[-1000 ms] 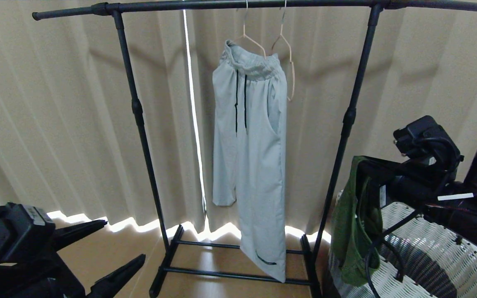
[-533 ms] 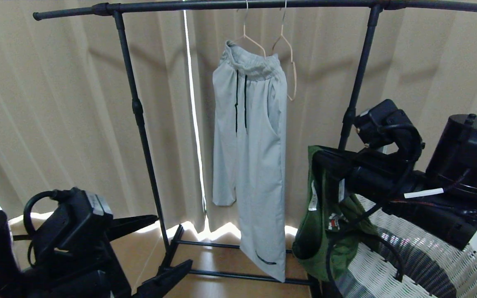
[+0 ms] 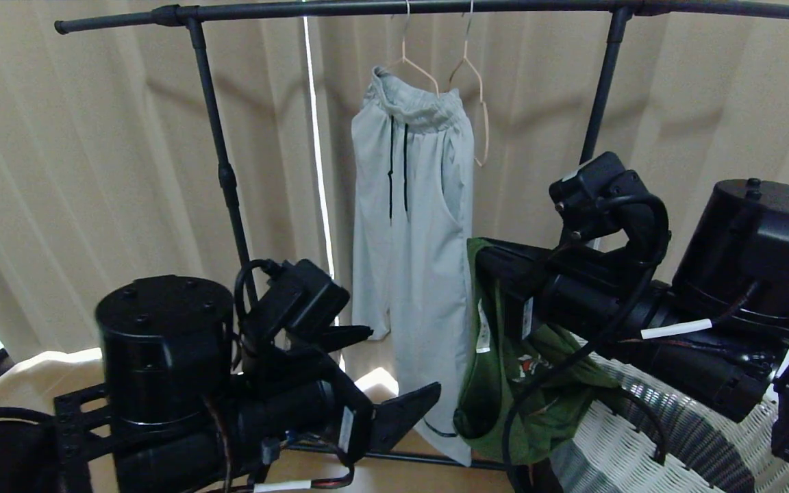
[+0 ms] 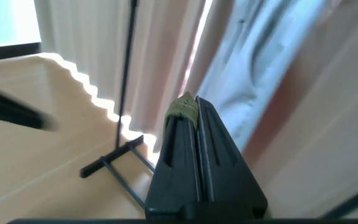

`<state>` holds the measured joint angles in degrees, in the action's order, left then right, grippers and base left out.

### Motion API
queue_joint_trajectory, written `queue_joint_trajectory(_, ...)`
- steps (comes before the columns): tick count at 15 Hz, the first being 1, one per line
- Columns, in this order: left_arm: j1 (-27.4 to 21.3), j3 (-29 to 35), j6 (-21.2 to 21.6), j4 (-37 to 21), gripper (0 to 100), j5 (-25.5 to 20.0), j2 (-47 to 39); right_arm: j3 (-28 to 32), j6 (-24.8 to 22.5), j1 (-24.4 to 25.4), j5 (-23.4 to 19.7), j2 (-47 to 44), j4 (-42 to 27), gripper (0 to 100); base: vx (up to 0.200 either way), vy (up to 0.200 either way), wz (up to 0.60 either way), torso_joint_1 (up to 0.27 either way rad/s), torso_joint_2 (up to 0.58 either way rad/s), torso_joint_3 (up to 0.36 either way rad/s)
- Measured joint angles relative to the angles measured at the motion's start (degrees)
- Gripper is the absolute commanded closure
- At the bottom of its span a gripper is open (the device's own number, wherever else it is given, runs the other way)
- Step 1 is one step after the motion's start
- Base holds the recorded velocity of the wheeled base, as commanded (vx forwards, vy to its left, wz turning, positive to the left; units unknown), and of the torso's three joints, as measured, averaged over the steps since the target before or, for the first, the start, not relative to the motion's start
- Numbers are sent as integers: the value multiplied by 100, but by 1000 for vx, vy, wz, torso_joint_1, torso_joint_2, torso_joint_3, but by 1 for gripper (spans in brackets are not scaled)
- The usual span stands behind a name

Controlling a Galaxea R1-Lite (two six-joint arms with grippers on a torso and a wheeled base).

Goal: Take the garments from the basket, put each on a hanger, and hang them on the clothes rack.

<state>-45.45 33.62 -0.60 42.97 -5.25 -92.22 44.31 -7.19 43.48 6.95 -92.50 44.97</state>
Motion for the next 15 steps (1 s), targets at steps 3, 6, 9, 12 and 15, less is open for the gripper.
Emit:
queue_joint_trajectory(3,-59,247,-118,791,0,30,-808,-33,95,127,7,96,-2,100,0,0,0,0,0,0)
queue_joint_trajectory(6,-66,435,-143,925,0,26,-1362,-51,207,183,7,199,-4,100,0,0,0,0,0,0)
queue_joint_trajectory(9,-69,634,-266,933,0,4,-1676,-62,323,249,0,273,-2,100,0,0,0,0,0,0)
queue_joint_trajectory(12,-66,783,-323,944,0,11,-2007,-16,430,285,0,375,-2,100,0,0,0,0,0,0)
queue_joint_trajectory(15,-61,684,-361,1040,0,13,-2175,0,525,295,0,560,-2,100,0,0,0,0,0,0)
